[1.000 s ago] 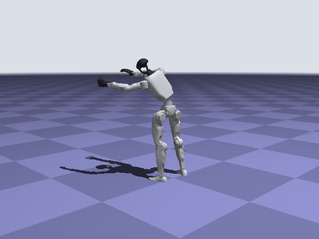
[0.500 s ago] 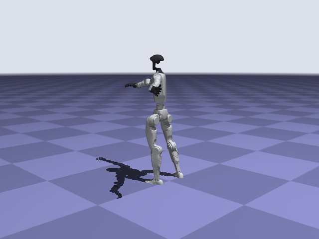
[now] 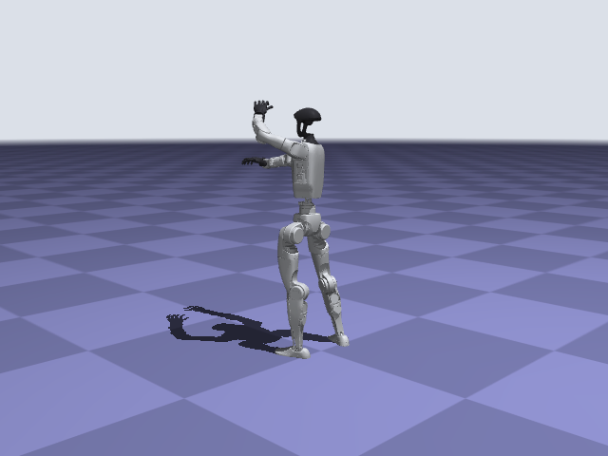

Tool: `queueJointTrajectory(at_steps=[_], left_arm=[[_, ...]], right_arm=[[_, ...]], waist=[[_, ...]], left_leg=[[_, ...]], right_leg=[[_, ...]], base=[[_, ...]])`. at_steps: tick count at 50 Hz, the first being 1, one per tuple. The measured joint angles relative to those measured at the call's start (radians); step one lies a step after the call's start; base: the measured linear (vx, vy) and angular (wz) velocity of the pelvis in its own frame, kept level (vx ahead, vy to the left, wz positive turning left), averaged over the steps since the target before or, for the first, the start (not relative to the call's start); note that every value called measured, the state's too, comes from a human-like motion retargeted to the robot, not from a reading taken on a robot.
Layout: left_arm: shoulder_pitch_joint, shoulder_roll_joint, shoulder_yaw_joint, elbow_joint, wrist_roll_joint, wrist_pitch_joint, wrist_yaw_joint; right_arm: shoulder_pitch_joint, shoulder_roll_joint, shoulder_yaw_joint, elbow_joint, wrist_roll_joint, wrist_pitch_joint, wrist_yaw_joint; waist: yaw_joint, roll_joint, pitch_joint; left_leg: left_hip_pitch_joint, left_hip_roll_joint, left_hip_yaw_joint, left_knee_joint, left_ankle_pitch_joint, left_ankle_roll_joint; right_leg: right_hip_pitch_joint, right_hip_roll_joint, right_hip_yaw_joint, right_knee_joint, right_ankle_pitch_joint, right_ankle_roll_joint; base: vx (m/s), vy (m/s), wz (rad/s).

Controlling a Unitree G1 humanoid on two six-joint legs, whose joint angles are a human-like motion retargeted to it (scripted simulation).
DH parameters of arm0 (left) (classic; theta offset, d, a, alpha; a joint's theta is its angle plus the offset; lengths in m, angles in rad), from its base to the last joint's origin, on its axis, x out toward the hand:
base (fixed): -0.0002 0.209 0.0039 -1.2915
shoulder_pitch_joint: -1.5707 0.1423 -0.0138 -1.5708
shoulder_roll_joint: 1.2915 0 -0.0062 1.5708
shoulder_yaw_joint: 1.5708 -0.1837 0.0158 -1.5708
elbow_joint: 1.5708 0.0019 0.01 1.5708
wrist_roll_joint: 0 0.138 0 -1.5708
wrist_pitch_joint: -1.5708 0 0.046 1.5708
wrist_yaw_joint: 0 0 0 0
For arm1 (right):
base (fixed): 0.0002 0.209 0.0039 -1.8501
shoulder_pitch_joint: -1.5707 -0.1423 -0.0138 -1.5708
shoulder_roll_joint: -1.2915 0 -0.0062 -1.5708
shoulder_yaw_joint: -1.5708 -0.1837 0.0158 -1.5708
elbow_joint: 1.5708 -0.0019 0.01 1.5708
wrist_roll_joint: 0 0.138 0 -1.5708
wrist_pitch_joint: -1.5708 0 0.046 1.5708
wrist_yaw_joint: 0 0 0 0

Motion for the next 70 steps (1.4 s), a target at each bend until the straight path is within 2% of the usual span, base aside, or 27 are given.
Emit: queueJointTrajectory(at_steps=[3,7,10,12,17,24,27,30,32,35,37,40,43,47,50,55,58,60,63,65,68,70], left_arm=[[0.179,-0.266,0.087,0.199,-0.039,0.057,-0.086],[0.435,-0.559,0.285,0.507,-0.093,0.097,-0.049],[0.573,-0.658,0.388,0.619,-0.138,0.089,-0.02],[0.635,-0.651,0.389,0.607,-0.131,0.072,-0.02],[0.722,-0.576,0.399,0.516,-0.1,0.057,-0.055],[0.92,-0.5,0.523,0.354,-0.144,0.012,-0.113],[1.079,-0.482,0.593,0.323,-0.182,0.028,-0.154],[1.268,-0.464,0.662,0.341,-0.164,0.047,-0.176],[1.416,-0.43,0.698,0.374,-0.15,0.042,-0.164],[1.643,-0.383,0.768,0.481,-0.196,0.061,-0.159],[1.773,-0.361,0.876,0.603,-0.201,0.072,-0.127],[1.938,-0.326,1.141,0.783,-0.251,0.061,-0.044],[2.053,-0.241,1.489,0.89,-0.43,0.027,0.043],[2.138,-0.042,1.89,0.925,-0.722,-0.028,0.156],[2.165,0.132,2.077,0.877,-0.861,-0.072,0.191],[2.136,0.412,2.225,0.664,-0.922,-0.174,0.175],[2.028,0.578,2.26,0.49,-0.908,-0.25,0.219],[1.983,0.683,2.219,0.395,-0.75,-0.213,0.177],[1.849,0.827,2.158,0.193,-0.76,-0.262,0.179],[1.709,0.886,2.082,-0.001,-0.895,-0.371,0.214],[1.545,0.934,1.917,-0.17,-0.853,-0.395,0.162],[1.173,0.839,1.543,-0.284,-0.706,-0.373,0.175]], right_arm=[[-0.052,0.066,0.026,0.013,-0.018,0.002,-0.012],[-0.116,0.173,0.029,0.044,-0.146,0.01,-0.092],[-0.144,0.214,0.052,0.017,-0.179,0.01,-0.12],[-0.155,0.224,0.065,0.006,-0.192,0.013,-0.128],[-0.152,0.237,0.033,0.034,-0.228,0.017,-0.164],[-0.098,0.196,0.01,0.05,-0.245,0.022,-0.142],[-0.059,0.135,0.049,-0.009,-0.249,0.035,-0.096],[-0.027,0.109,0.003,-0.02,-0.208,0.032,-0.093],[-0.014,0.114,-0.062,0.018,-0.232,0.027,-0.132],[0.032,0.072,-0.04,-0.029,-0.257,0.008,-0.072],[0.047,0.061,-0.06,-0.019,-0.26,0.006,-0.083],[0.07,0.037,-0.094,-0.001,-0.272,0.002,-0.102],[0.096,-0.008,-0.12,0.016,-0.277,0.002,-0.122],[0.134,-0.085,-0.133,0.049,-0.276,0.018,-0.145],[0.163,-0.145,-0.136,0.046,-0.234,0.02,-0.131],[0.193,-0.206,-0.136,0.014,-0.175,0.008,-0.114],[0.169,-0.2,-0.111,0.008,-0.173,0.051,-0.103],[0.15,-0.192,-0.097,-0.003,-0.173,0.053,-0.075],[0.097,-0.139,-0.05,-0.019,-0.168,0.056,-0.064],[0.018,-0.067,0.003,-0.02,-0.154,0.066,-0.074],[-0.081,0.025,0.09,-0.019,-0.138,0.059,-0.064],[-0.141,0.057,0.175,0.0,-0.12,0.052,-0.051]], waist=[[-0.053,0.001,0.018],[-0.138,-0.012,0.051],[-0.185,-0.033,0.069],[-0.2,-0.044,0.075],[-0.189,-0.078,0.07],[-0.112,-0.124,0.053],[-0.071,-0.133,0.052],[-0.036,-0.142,0.052],[-0.02,-0.145,0.055],[0.0,-0.141,0.053],[0.014,-0.14,0.054],[0.046,-0.138,0.056],[0.098,-0.131,0.059],[0.176,-0.113,0.057],[0.219,-0.095,0.051],[0.242,-0.069,0.037],[0.227,-0.07,0.027],[0.209,-0.062,0.024],[0.144,-0.042,0.019],[0.067,-0.021,0.031],[-0.038,0.032,0.051],[-0.075,0.097,0.061]], left_leg=[[-0.001,0.001,0.009,0.004,-0.003,0.005],[0.001,0.006,0.027,0.007,-0.008,0.004],[0.0,0.011,0.046,0.008,-0.012,0.0],[-0.001,0.016,0.06,0.009,-0.015,0.0],[0.002,0.024,0.088,0.009,-0.026,0.011],[0.02,0.032,0.094,0.017,-0.042,0.02],[0.03,0.035,0.086,0.02,-0.047,0.02],[0.037,0.037,0.073,0.026,-0.056,0.017],[0.044,0.039,0.061,0.03,-0.06,0.014],[0.053,0.045,0.04,0.036,-0.06,0.007],[0.055,0.046,0.034,0.036,-0.062,0.001],[0.056,0.048,0.029,0.036,-0.064,-0.008],[0.054,0.049,0.026,0.033,-0.063,-0.015],[0.047,0.047,0.017,0.024,-0.056,-0.018],[0.039,0.044,0.001,0.016,-0.047,-0.02],[0.029,0.039,-0.03,0.005,-0.03,-0.032],[0.014,0.025,-0.037,-0.006,-0.02,-0.027],[0.009,0.023,-0.044,-0.006,-0.015,-0.032],[0.005,0.023,-0.047,-0.004,-0.009,-0.035],[0.002,0.022,-0.049,-0.007,-0.003,-0.035],[-0.003,0.022,-0.047,-0.005,0.003,-0.036],[-0.001,0.023,-0.048,-0.007,0.008,-0.036]], right_leg=[[-0.008,0.002,0.015,0.0,0.005,-0.003],[-0.019,0.008,0.039,0.002,0.01,-0.009],[-0.033,0.014,0.06,0.003,0.014,-0.008],[-0.043,0.02,0.073,0.002,0.017,-0.006],[-0.053,0.032,0.099,-0.01,0.023,0.004],[-0.033,0.042,0.101,-0.019,0.018,-0.002],[-0.019,0.042,0.09,-0.013,0.01,-0.008],[-0.003,0.041,0.075,-0.007,0.001,-0.008],[0.012,0.04,0.064,-0.003,-0.007,-0.013],[0.035,0.044,0.048,-0.001,-0.016,-0.036],[0.04,0.043,0.04,0.004,-0.022,-0.042],[0.044,0.043,0.031,0.008,-0.029,-0.049],[0.045,0.044,0.023,0.006,-0.03,-0.052],[0.048,0.044,0.005,-0.004,-0.026,-0.049],[0.053,0.043,-0.016,-0.013,-0.022,-0.044],[0.066,0.039,-0.056,-0.02,-0.018,-0.04],[0.052,0.024,-0.08,-0.013,-0.02,-0.016],[0.051,0.021,-0.087,-0.007,-0.021,-0.017],[0.048,0.02,-0.09,-0.003,-0.02,-0.017],[0.043,0.017,-0.09,0.002,-0.019,-0.016],[0.034,0.017,-0.086,0.008,-0.016,-0.016],[0.033,0.016,-0.083,0.014,-0.015,-0.016]], base=[[-0.05,0.02,-0.22],[-0.04,0.02,-0.27],[-0.02,0.01,-0.34],[0.0,-0.01,-0.36],[0.03,-0.02,-0.3],[0.07,-0.02,-0.07],[0.09,-0.02,0.13],[0.1,-0.01,0.24],[0.1,-0.01,0.31],[0.1,-0.01,0.3],[0.09,0.0,0.22],[0.08,0.0,0.15],[0.06,-0.01,0.11],[0.03,-0.01,0.15],[0.02,-0.01,0.33],[-0.01,-0.01,0.39],[-0.03,-0.01,0.28],[-0.04,-0.01,0.22],[-0.06,-0.01,0.08],[-0.08,0.0,0.02],[-0.09,0.01,-0.03],[-0.11,0.02,-0.07]])
